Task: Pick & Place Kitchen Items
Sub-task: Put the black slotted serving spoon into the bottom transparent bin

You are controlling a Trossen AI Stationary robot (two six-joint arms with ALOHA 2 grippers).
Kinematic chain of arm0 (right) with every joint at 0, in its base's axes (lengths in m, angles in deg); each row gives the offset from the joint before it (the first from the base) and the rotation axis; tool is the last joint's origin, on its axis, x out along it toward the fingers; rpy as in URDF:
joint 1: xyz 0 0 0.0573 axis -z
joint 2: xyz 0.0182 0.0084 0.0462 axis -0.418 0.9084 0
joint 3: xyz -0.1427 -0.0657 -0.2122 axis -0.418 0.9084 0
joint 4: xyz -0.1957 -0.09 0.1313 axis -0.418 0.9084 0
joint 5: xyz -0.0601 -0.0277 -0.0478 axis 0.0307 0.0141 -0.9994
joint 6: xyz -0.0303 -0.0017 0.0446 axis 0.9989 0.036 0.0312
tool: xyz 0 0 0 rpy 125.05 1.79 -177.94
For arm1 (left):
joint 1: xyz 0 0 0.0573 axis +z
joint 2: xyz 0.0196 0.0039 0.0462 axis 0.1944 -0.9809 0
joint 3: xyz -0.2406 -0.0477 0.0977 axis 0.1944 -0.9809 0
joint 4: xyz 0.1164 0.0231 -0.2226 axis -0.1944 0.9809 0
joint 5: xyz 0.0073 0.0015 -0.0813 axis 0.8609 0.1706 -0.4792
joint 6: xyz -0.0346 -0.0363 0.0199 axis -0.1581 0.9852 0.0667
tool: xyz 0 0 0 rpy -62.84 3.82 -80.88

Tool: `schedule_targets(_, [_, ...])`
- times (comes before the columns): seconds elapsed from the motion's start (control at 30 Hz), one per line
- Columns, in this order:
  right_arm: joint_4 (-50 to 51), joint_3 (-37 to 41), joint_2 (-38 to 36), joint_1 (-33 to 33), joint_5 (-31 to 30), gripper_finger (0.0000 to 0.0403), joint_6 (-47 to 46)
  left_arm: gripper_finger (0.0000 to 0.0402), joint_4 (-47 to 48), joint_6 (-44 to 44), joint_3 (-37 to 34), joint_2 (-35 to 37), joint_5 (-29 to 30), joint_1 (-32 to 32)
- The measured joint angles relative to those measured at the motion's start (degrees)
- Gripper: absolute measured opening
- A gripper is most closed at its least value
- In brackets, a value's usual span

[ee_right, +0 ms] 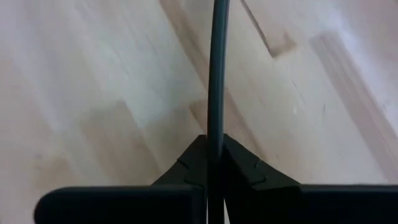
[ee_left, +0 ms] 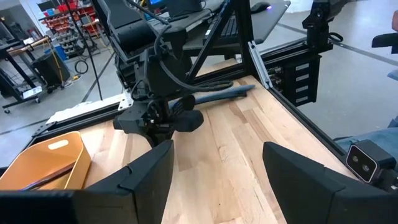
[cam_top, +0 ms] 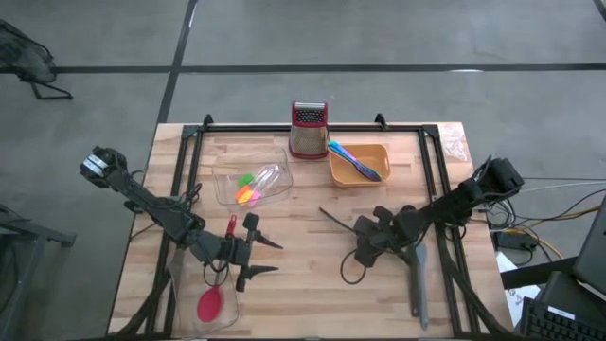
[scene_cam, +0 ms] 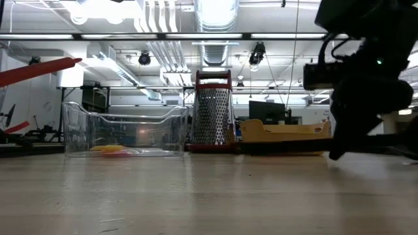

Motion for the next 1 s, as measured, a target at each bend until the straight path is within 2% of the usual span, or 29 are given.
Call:
schedule_targets(0.2, [-0.2, -4.4, -0.2, 0.0, -4.2, 0.0017, 4.9, 0.0252, -2.5, -1.0, 0.0, 0.0, 2.0, 0.0])
schedule_targets(0.6, [-0.2, -19.8, -0.2, -1.5, -16.7, 0.0015, 22.0, 0.0252, -2.5, 0.7, 0.0, 0.0, 5.3, 0.1])
schedule_targets(0.83, [-0.2, -26.5, -0.3, -5.2, -29.4, 0.0015, 28.5, 0.0252, -2.1, 0.8, 0.0, 0.0, 5.3, 0.1])
schedule_targets(0.93, [-4.2, -27.7, -0.3, -7.4, -32.7, 0.0015, 33.0, 0.0252, -2.1, 1.8, 0.0, 0.0, 5.8, 0.1])
schedule_targets(1.0, [-10.3, -27.6, -0.3, -8.5, -33.2, 0.0015, 38.4, 0.0252, -2.4, 3.8, 0.0, 0.0, 8.4, 0.3])
